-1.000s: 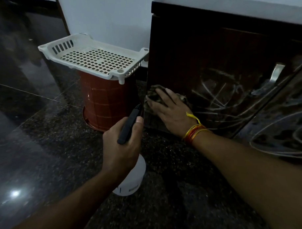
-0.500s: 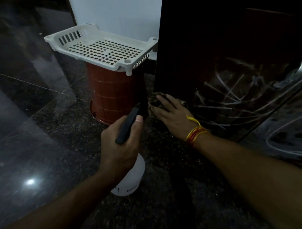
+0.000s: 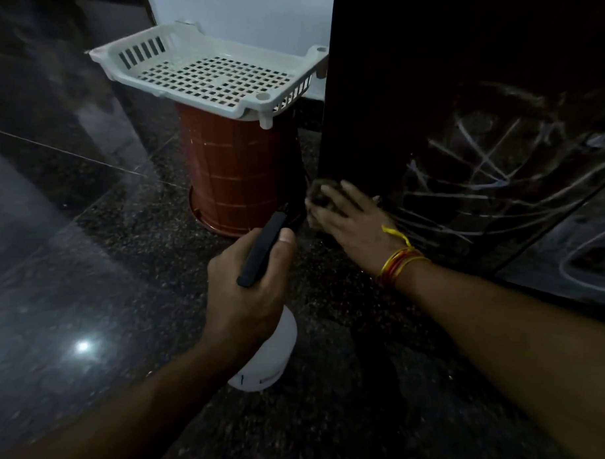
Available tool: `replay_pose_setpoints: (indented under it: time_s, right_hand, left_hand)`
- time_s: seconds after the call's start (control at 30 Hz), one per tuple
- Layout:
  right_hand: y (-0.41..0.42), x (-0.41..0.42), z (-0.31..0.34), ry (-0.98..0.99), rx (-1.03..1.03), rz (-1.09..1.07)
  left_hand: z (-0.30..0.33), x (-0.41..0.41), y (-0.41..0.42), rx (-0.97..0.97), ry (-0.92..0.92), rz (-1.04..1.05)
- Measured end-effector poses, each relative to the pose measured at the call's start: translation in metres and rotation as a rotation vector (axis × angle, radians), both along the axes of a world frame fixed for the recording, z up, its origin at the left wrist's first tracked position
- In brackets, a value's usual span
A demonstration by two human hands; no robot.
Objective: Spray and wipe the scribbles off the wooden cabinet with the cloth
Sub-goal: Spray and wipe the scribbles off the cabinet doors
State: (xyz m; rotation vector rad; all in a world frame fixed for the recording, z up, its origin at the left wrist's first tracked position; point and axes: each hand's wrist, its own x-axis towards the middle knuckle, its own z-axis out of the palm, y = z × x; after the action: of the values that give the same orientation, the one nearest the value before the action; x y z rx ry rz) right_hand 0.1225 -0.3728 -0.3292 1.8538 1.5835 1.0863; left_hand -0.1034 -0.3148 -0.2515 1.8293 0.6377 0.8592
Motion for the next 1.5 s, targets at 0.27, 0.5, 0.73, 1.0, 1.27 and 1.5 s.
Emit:
replay_pose_setpoints:
  time_s: [0.27,0.5,0.73,1.0,1.27,1.5]
  right_hand:
    - [0.007,-0.005,0.004,-0.046,-0.071,-0.091]
    - [0.020,-0.020,-0.010,0.054,-0.363,-0.180]
    - [-0.038,0.014,-0.018,-0.039,-0.330,-0.166]
    - [-0.044,0.017,-0.034,0.044,-0.252,-0.079]
    - [-0.097,0.041,-0.026,0.051,-0.282,0.019]
    - [-0.082,0.039,0.013,0.175,0.101,0.071]
  left_hand:
    - [-0.002,-0.002,-0.001,-0.011,0.031,0.009]
    - [0.003,-0.007,-0.005,-0.018,0.037,0.014]
    - [0.008,-0.002,-0.008,-0.027,0.023,0.005]
    - [0.011,-0.002,-0.019,-0.030,0.032,-0.014]
    - [0.015,0.002,-0.017,-0.010,0.011,-0.028]
    - [0.009,0.005,-0.020,-0.014,0.026,-0.035]
